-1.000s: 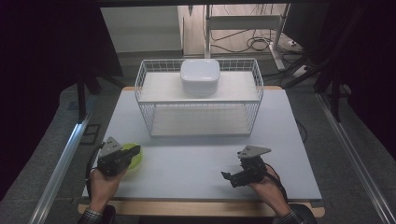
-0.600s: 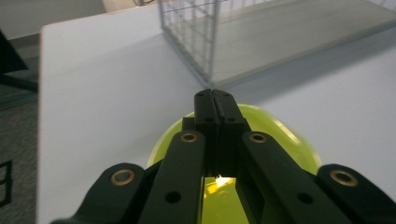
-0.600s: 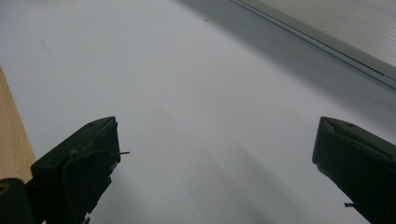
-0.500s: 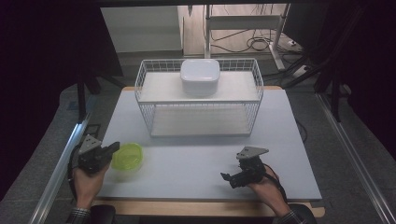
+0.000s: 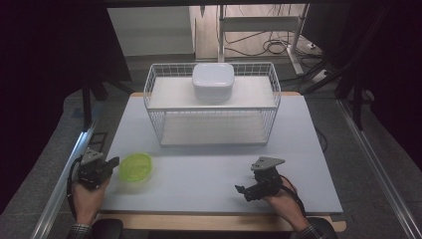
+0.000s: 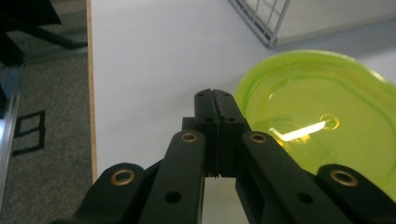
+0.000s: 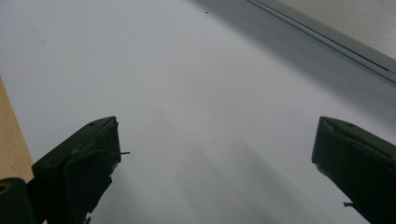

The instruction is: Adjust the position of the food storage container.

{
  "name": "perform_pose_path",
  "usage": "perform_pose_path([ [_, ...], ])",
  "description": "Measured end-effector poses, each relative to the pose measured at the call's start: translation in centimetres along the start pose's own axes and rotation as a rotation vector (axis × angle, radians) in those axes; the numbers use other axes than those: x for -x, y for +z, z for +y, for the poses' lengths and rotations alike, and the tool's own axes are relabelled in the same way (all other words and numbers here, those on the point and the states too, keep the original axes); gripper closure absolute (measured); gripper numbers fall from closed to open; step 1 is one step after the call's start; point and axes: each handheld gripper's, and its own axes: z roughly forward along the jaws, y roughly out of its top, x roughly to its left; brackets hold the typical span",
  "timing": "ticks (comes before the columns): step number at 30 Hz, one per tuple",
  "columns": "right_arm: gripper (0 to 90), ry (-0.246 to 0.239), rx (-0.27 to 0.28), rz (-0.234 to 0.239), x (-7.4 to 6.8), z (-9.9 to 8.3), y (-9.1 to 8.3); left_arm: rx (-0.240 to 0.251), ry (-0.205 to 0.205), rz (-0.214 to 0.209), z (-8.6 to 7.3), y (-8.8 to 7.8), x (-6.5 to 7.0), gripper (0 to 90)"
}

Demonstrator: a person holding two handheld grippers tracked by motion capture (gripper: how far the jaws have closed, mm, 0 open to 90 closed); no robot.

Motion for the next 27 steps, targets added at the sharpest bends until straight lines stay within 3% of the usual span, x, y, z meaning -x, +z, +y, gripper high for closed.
perform_pose_path([
  [6, 1.6, -0.001, -0.006, -0.003, 0.0, 0.0, 0.1, -0.057, -0.029, -0.014, -1.1, 0.0, -0.2, 90.0],
  [10, 1.6, -0.003, -0.009, -0.004, 0.0, 0.0, 0.1, -0.068, -0.039, -0.037, -1.5, -0.1, -0.2, 90.0],
  [27, 1.8, -0.014, -0.026, -0.002, -0.3, -0.1, 0.4, -0.134, -0.009, -0.123, -1.1, 1.3, 1.7, 90.0],
])
